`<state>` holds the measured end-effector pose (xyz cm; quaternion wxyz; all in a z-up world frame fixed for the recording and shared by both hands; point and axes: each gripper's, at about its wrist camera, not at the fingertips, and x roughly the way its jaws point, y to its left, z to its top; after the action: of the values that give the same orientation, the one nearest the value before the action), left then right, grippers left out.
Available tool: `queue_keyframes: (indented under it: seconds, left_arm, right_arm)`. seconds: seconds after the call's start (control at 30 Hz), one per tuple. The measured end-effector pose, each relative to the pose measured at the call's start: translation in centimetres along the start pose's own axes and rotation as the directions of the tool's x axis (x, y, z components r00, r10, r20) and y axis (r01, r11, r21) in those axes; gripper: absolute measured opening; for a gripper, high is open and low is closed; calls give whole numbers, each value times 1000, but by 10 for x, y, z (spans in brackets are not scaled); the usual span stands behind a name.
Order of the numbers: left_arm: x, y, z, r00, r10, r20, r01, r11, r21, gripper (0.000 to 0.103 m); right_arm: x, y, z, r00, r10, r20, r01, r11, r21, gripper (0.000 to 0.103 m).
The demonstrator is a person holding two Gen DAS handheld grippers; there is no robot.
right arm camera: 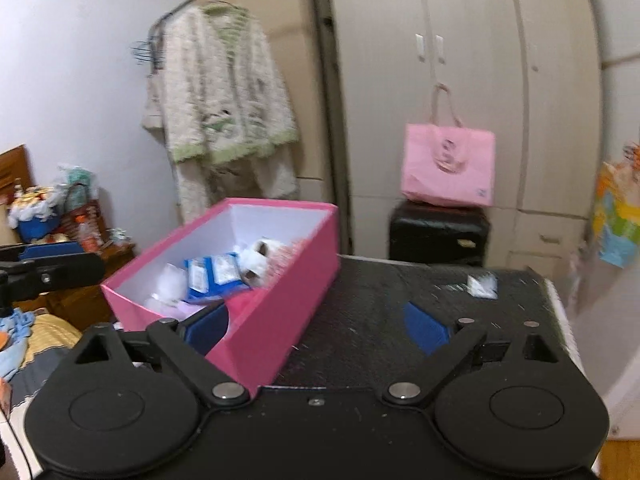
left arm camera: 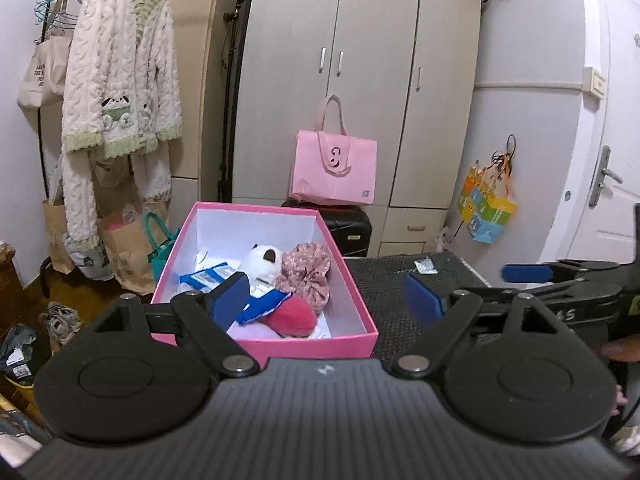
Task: Organize soft objects
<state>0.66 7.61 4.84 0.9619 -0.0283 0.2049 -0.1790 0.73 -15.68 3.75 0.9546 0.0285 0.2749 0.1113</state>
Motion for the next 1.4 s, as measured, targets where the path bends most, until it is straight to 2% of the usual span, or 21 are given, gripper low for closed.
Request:
queue_keyframes:
  seconds: [0.07,0.2,0.27,0.37,0.53,0.6,0.7,0.8,0.93,1.07,1.2,1.4]
  left_arm:
    - [3,-2,-3,1000,12,-11,-11,1000,2,87]
    - [9,-7,-6,999,30,-23,-30,999,13,103]
    - [10,-11,-4,999,36,-16,-36,999,22,103]
    - [14,-14,-5,997,67,-25,-67,998,-1,103]
    - [25,-21,-6,986,131,-106,-131,991,2,103]
    - [22,-25,-7,984,148,-99,-148,989,15,103]
    - [12,-34,-9,980,190,-57,-186,981,59,103]
    - [8,-39,-7,977,214,-23,-211,973,95,103]
    - [9,-37,-6,972,230,-42,-227,973,48,103]
    - [18,-38,-12,956,283,-77,-280,959,43,103]
    - [37,-46,-20,947,282,-156,-264,956,126,103]
    - [41,-54,-28,949,253,-187,-234,965,119,103]
  right_arm:
    - [-4,-8,-4,999,-38,-4,38,999,33,99]
    - [-10,-20,-7,989,-144,-37,148,978,146,101]
    - [-15,-25,-9,983,-183,-32,186,958,219,102]
    - [-18,-24,-12,975,-219,-37,222,951,215,102]
    - [-28,-16,-13,978,-204,-49,208,968,141,102]
    - [-35,-14,-13,980,-194,-38,197,972,126,102]
    - [-45,-12,-16,974,-224,-16,224,968,110,102]
    - [-47,-14,-19,972,-234,-30,236,964,125,102]
    - [-49,-16,-22,970,-238,-44,242,961,131,102]
    - [-49,-13,-25,967,-250,-52,254,961,113,102]
    - [-53,-9,-28,968,-246,-42,249,962,107,102]
    - [-56,-5,-32,966,-255,-43,258,962,88,102]
